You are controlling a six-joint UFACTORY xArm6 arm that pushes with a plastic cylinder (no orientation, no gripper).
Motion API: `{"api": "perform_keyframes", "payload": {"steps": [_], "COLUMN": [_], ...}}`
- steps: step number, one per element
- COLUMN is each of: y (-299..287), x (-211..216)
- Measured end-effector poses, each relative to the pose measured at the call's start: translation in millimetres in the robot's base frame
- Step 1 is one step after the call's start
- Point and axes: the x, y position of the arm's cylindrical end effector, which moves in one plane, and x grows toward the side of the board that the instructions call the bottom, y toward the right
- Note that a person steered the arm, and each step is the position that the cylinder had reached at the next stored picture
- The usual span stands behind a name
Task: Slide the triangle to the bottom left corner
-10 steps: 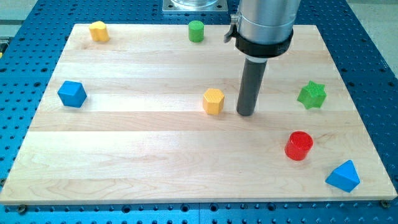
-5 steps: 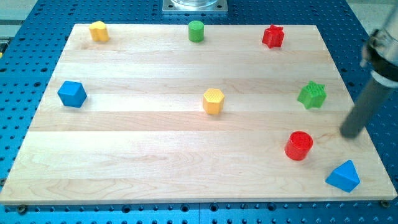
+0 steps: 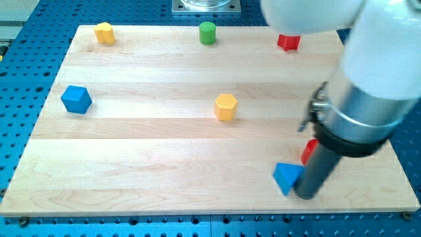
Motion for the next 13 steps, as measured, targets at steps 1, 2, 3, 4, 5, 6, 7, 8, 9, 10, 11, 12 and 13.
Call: {"api": "perform_keyframes", "payload": {"steps": [1,2,3,4,5,6,7,8,9,10,11,12,13], "y": [-30.8,-38.4,3.4,-44.2,-132.5,-208.4,-271.4,-273.3,-227.1,-257.7,-310.4,-355.9,-296.5], "x": [-1.6,-11.8,-28.4,-34.3,-32.2,-32.2,-32.2,-30.7,8.7,15.6,9.3,6.3,-4.5]}}
